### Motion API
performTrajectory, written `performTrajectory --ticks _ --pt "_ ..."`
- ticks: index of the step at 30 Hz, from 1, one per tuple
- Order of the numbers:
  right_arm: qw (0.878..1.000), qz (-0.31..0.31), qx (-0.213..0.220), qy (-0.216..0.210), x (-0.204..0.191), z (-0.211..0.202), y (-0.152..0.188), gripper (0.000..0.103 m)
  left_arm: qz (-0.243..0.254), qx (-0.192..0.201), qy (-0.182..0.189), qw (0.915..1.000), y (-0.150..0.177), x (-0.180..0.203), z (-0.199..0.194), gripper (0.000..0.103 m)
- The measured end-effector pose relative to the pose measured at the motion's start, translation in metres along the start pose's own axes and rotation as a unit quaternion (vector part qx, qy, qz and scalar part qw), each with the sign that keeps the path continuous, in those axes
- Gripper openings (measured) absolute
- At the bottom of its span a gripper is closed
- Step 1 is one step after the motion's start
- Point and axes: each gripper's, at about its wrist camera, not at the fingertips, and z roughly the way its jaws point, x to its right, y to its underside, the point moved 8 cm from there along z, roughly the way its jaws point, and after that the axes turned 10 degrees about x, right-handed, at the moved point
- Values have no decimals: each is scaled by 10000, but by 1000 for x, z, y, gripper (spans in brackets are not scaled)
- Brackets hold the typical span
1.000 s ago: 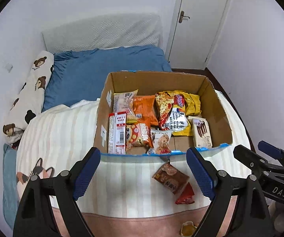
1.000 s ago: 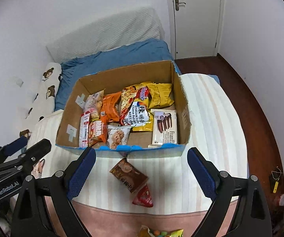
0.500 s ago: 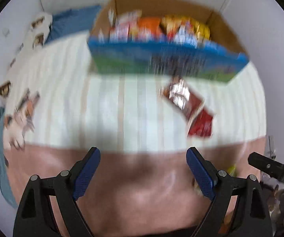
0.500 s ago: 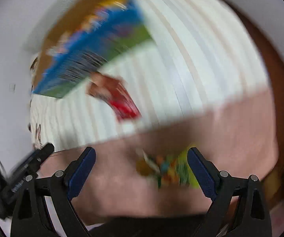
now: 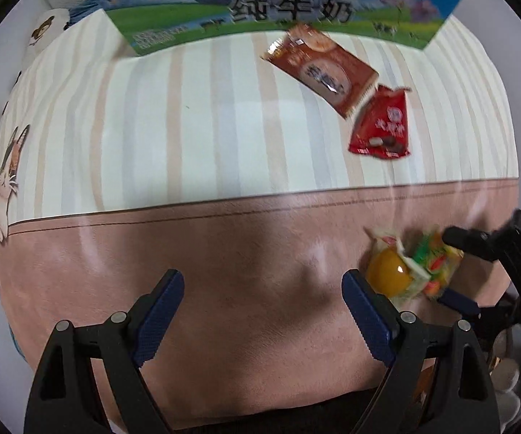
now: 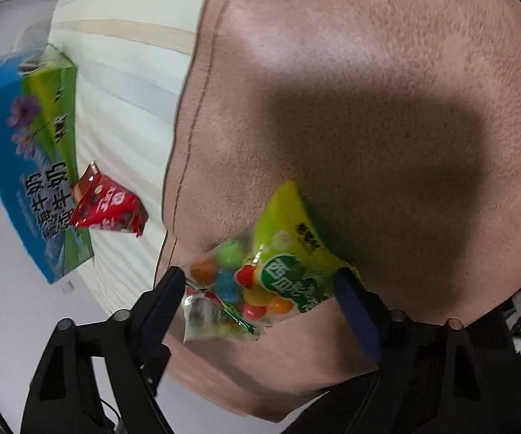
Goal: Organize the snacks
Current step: 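Move both tools down toward the snacks on the floor, then grasp the white cake pack with the left tool while the right tool grasps the candy bag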
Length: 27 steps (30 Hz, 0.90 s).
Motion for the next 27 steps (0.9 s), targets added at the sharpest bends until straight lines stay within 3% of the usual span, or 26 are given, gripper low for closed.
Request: performTrajectory --ticks 4,6,8,12,16,19,20,21,25,27 --pt "9972 -673 261 181 -8 -5 -6 56 219 -67 52 9997 9 17 3 89" --pt "9856 -1528 538 493 -24 -12 -17 55 317 -104 108 9994 11 27 6 89" --pt "9644 -2408 696 840 -40 -18 -25 55 399 -167 121 9990 14 36 10 89" --pt "9684 -2365 454 652 -43 -26 -21 68 507 -433 234 9975 21 54 28 89" --pt "9641 -2557 230 677 -35 -26 -10 70 345 -899 446 9944 34 66 60 89" --pt "9516 -2960 208 806 -36 -26 2 71 176 -780 519 9954 32 65 65 84" --pt "9515 -2975 149 770 -38 -25 6 72 91 -674 479 9965 31 60 64 67" --pt "9522 -2967 103 727 -40 -23 9 77 79 -631 448 9970 30 56 62 58" --pt "9463 -3101 179 900 -50 -6 14 92 -162 -535 369 9978 33 29 54 58" --pt "9448 -3130 32 973 -54 12 22 92 -218 -502 167 9984 37 13 53 58"
